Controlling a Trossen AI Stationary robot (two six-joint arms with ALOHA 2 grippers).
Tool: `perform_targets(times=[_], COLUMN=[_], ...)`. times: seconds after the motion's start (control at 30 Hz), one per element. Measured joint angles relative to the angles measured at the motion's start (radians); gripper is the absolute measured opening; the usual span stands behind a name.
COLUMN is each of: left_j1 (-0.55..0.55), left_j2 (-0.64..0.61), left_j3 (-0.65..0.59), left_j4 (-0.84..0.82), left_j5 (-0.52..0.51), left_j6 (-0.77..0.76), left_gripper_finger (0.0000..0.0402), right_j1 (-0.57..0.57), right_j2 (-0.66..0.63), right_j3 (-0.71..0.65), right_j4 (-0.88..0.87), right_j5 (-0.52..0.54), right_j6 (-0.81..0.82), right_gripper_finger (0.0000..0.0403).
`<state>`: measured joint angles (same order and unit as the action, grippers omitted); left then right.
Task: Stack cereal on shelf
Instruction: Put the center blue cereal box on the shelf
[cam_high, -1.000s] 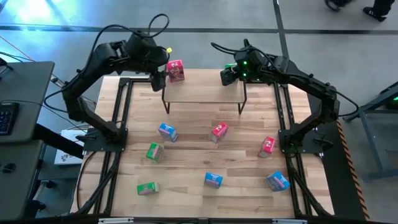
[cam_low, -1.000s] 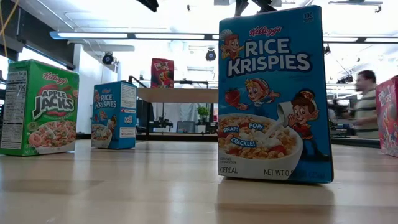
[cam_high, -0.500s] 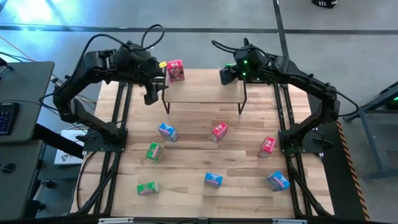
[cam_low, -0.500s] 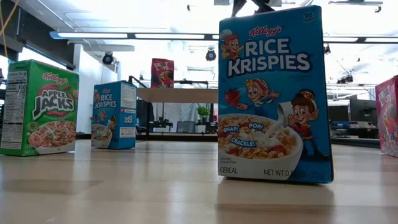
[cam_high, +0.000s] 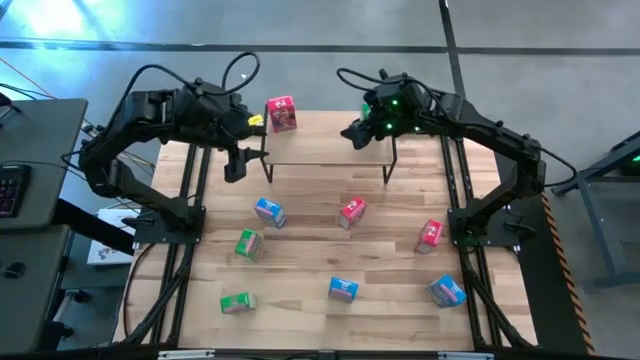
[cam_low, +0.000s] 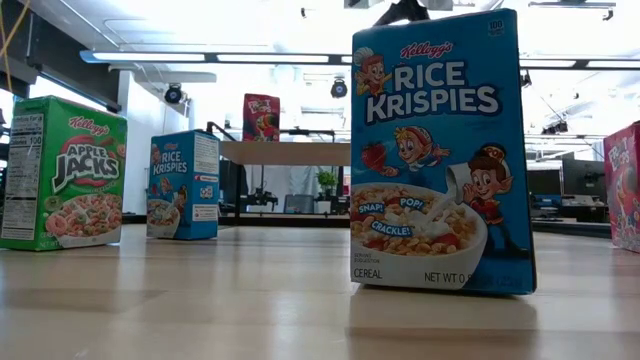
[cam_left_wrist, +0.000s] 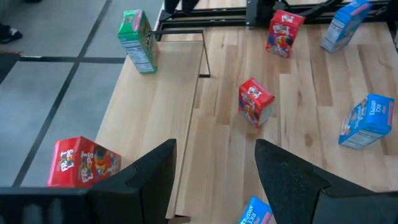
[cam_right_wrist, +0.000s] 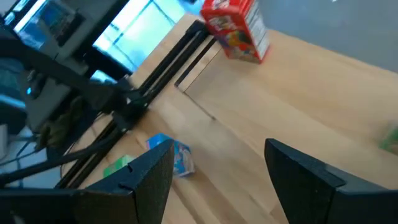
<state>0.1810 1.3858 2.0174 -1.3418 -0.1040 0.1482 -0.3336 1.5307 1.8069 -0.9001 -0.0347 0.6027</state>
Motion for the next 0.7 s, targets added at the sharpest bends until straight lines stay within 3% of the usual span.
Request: perform_targets(times=[0.17, 0.47, 0.7], left_j1=[0.0, 0.0, 0.0], left_j2=[0.0, 0.0, 0.0], left_j3=[0.0, 0.0, 0.0], left_j4=[0.0, 0.0, 0.0], left_j5=[-0.007, -0.007, -0.008], left_j6=[-0.017, -0.069, -0.129], left_gripper_finger=[0.021, 0.021, 0.021], right_j1=[0.038, 0.151, 0.261], right_j2=[0.0, 0.0, 0.0], right_j3=[0.0, 0.0, 0.0], right_j4=[0.0, 0.0, 0.0], right_j5=[-0.012, -0.158, -0.186], right_j6=[-0.01, -0.024, 0.002], right_gripper_finger=[0.0243, 0.0243, 0.0243])
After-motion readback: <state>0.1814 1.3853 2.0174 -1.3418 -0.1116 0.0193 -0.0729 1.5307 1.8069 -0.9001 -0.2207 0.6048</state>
